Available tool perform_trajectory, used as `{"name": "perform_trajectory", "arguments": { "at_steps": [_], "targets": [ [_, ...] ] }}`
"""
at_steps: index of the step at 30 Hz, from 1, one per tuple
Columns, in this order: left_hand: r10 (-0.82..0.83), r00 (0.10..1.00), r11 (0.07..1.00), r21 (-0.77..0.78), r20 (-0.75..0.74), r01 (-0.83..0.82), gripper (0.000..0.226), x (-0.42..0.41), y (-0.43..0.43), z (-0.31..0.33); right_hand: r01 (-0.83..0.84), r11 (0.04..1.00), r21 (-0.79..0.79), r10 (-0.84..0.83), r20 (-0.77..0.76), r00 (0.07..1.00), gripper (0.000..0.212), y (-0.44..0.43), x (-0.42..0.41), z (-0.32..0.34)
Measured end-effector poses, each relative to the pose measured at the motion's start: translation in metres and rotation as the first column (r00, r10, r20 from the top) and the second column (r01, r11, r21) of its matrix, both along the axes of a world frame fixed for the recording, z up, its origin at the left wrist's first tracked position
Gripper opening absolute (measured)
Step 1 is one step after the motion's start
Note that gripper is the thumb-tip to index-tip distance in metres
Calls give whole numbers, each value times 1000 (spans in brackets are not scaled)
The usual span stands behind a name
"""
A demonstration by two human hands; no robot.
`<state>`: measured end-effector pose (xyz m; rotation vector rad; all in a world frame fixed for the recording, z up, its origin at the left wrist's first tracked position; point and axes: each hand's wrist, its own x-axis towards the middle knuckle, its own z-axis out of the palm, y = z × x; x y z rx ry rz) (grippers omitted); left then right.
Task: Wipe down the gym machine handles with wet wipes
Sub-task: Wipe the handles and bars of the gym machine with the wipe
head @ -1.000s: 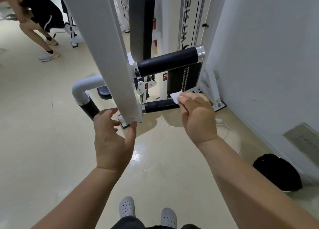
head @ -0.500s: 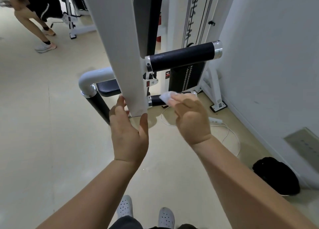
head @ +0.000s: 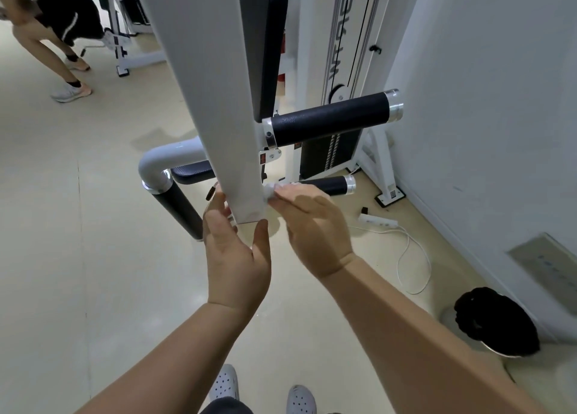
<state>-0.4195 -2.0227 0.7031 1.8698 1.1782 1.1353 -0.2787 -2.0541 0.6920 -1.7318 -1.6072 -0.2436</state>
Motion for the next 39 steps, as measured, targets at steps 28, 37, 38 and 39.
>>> {"name": "perform_trajectory", "arguments": {
  "at_steps": [28,37,38,39],
  "targets": [
    [29,999,986,-164,-33,-34,40,-15,-10,21,145,987,-70,-144,11,989,40,-25,-7,14],
    [24,1000,980,-196,1,-23,40,-18,-6,18,141,990,26,-142,73,987,38,-53,41,2],
    [17,1000,978,-207,9,-15,38,-19,-4,18,173,984,31,-175,78,982,37,-56,47,0],
    [12,1000,976,-216,14,-9,35,-19,-3,18,209,978,24,-210,73,975,38,-55,47,0]
  ]
}}
